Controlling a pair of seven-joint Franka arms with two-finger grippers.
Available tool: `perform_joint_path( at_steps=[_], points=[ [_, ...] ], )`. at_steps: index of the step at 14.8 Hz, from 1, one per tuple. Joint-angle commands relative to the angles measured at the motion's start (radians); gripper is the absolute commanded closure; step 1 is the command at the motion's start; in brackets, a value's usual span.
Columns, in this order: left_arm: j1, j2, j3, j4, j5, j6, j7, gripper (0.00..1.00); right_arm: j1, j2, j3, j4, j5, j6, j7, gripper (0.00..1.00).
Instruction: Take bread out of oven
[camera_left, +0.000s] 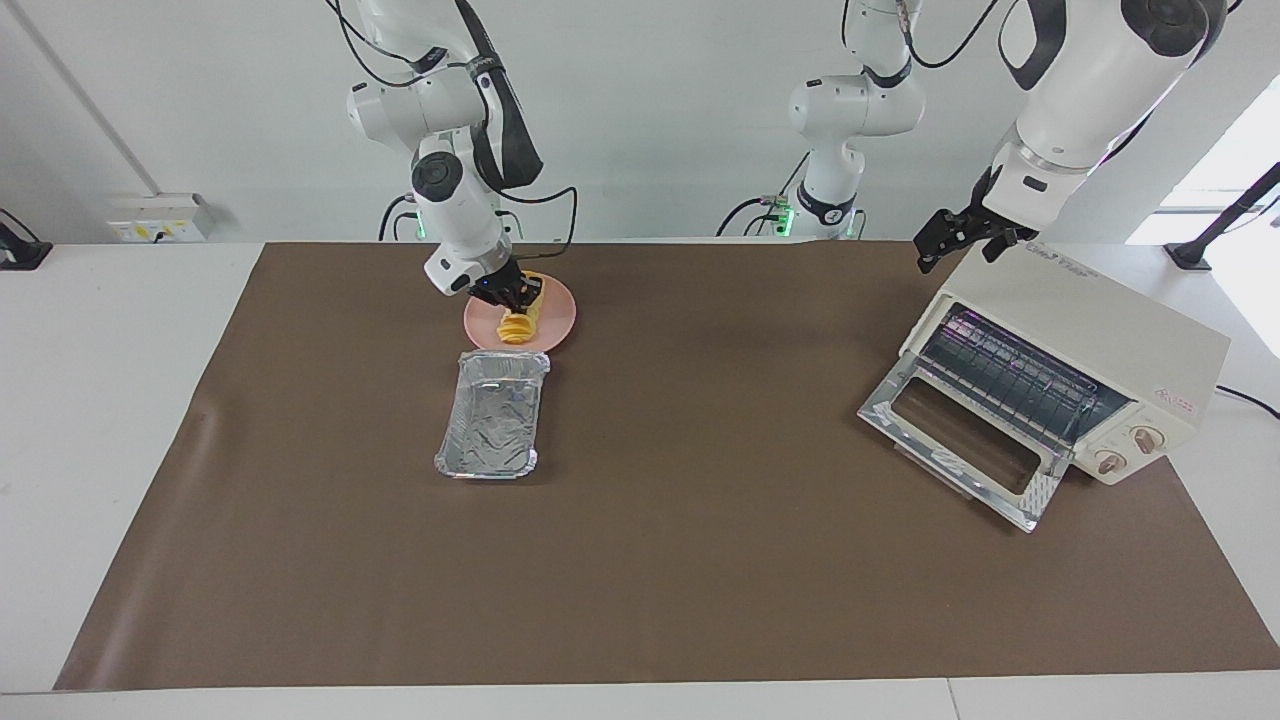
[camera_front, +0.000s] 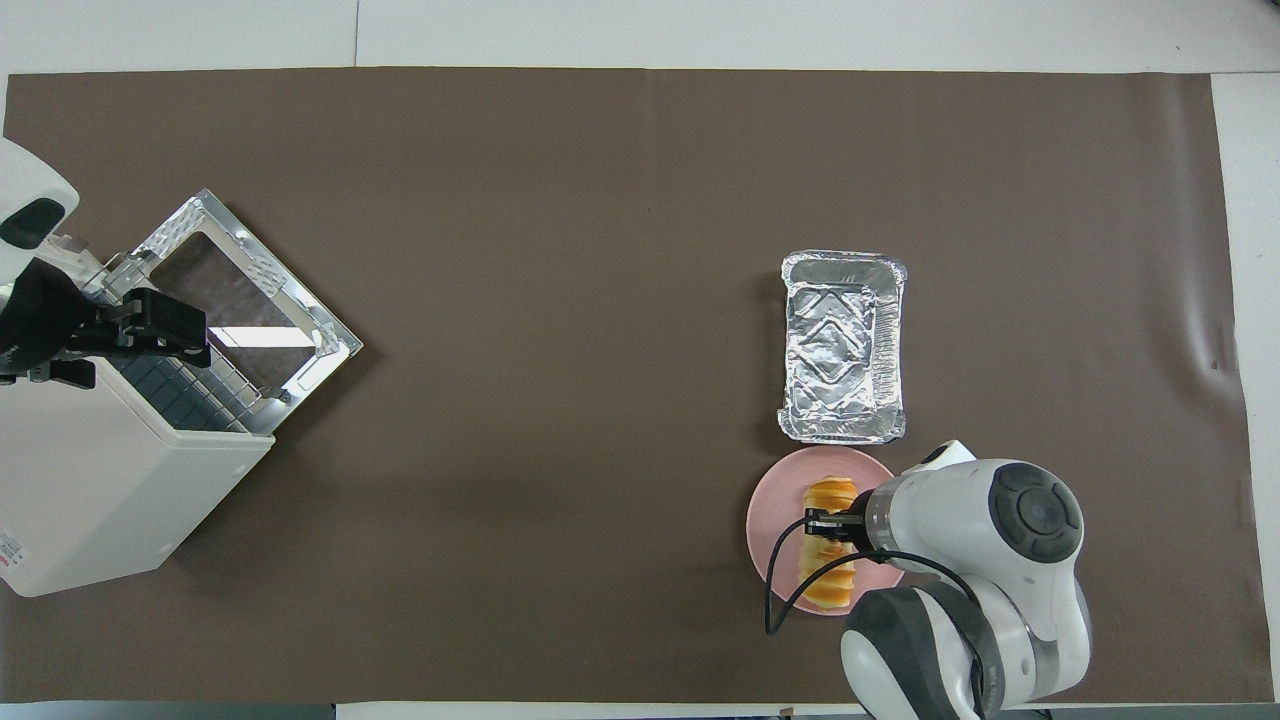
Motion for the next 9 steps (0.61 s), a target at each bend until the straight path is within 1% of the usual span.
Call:
perform_joint_path(
  at_steps=[1,2,5,9],
  points=[
    [0.005,-0.015,0.000,-0.011,-0.009,0.010,0.002,0.00,0.004,0.017,0.001,0.000,-0.013,0.024,0.023,0.26],
    [0.005,-0.015,0.000,-0.009,-0.009,0.010,0.001,0.00,0.003,0.020,0.001,0.007,-0.013,0.022,0.021,0.00],
    [0.005,-0.015,0.000,-0.009,-0.009,0.010,0.002,0.00,-0.011,0.043,0.001,0.078,-0.012,-0.005,0.020,0.00],
    [0.005,-0.015,0.000,-0.009,-0.009,0.010,0.002,0.00,-0.092,0.041,-0.004,0.272,-0.016,-0.236,0.020,0.00]
  ],
)
